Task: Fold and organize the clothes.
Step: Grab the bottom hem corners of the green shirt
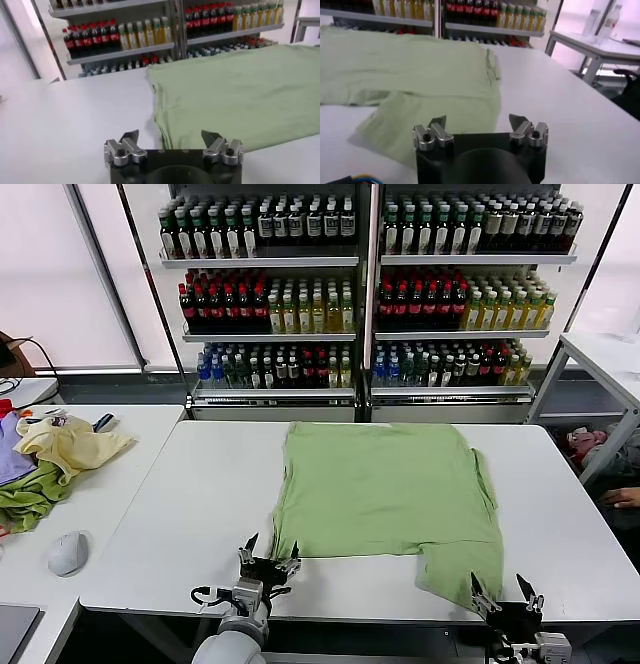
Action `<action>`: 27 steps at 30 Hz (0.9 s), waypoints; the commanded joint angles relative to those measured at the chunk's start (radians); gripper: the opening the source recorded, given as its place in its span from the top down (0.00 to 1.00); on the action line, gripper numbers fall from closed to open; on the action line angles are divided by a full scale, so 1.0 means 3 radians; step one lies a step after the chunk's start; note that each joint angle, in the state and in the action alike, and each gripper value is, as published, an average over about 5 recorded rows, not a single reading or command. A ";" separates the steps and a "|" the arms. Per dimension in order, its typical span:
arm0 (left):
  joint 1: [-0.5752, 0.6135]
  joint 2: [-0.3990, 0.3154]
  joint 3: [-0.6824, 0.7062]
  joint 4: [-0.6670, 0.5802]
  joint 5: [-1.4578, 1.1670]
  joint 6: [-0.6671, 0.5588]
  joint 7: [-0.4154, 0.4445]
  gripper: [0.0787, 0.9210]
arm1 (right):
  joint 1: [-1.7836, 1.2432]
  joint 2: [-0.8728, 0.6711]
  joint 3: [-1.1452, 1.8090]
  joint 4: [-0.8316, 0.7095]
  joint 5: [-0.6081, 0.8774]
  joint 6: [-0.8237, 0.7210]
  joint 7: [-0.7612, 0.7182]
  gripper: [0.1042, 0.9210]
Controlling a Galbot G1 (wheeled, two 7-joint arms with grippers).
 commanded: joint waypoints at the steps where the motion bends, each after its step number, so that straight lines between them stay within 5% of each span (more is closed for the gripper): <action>1: -0.0072 -0.0023 0.0093 0.0149 -0.0010 0.0147 0.0027 0.13 | 0.0012 0.0021 -0.0094 -0.0124 -0.0001 -0.0080 0.0010 0.20; 27: 0.0161 0.0172 0.0027 -0.0102 -0.0355 -0.0227 0.0116 0.94 | -0.0086 -0.0047 0.0094 0.0146 0.0340 0.0080 -0.0265 0.90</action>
